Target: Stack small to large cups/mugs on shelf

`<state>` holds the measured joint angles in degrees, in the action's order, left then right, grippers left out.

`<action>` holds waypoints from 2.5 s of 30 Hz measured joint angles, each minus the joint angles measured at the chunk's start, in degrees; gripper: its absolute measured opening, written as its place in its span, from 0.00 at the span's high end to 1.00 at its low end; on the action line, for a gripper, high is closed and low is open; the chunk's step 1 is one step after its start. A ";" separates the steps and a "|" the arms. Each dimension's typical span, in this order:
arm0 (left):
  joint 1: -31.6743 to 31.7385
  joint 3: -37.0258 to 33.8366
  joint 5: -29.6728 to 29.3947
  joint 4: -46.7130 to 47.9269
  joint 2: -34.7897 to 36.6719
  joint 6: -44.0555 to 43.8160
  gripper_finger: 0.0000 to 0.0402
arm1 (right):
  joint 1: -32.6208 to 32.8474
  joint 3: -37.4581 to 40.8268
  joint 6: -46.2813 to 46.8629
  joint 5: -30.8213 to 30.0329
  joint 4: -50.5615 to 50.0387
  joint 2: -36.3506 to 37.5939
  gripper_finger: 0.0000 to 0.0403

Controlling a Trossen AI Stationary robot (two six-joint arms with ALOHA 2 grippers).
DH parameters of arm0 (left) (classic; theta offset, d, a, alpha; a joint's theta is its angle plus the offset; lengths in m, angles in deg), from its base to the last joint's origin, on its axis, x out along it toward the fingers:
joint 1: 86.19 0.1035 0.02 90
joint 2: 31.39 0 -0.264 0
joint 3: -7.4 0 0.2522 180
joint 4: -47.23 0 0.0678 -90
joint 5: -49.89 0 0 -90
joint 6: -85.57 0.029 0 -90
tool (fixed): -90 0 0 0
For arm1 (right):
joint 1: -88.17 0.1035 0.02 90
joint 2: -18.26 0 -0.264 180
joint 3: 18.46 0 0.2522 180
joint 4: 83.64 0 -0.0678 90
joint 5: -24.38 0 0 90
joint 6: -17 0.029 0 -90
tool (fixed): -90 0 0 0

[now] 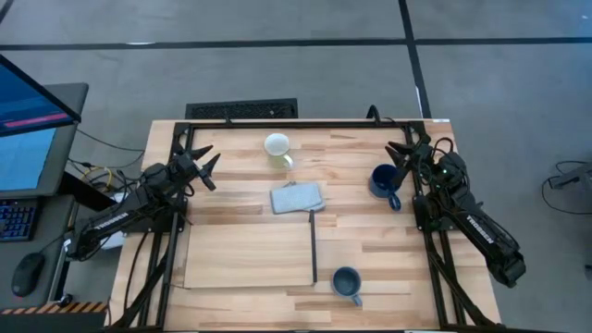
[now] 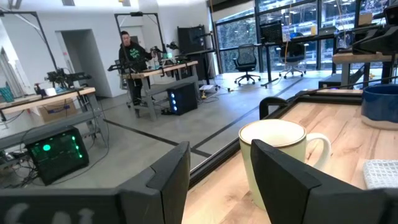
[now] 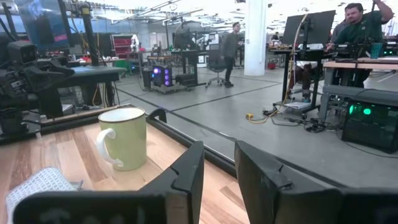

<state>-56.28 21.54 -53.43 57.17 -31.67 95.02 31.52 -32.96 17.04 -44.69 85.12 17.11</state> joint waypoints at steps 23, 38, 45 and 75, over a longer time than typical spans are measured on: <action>0.02 -0.01 -0.04 0.01 0.01 -1.05 0.59 | 0.01 0.01 0.01 0.00 0.02 -0.01 0.72; 0.02 0.01 -0.04 -0.01 0.01 -1.79 0.59 | 0.00 -0.01 25.95 -0.13 1.18 0.02 0.72; 0.01 0.00 -0.04 0.00 -0.01 -1.79 0.59 | 0.01 -0.01 29.95 -0.15 0.96 0.01 0.72; 0.02 -0.01 -0.05 0.00 0.01 -1.77 0.59 | -0.08 -0.01 29.95 -0.42 0.55 0.01 0.28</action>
<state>-56.27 21.53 -53.48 57.16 -31.66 93.25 31.44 -32.97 47.00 -45.11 85.67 17.12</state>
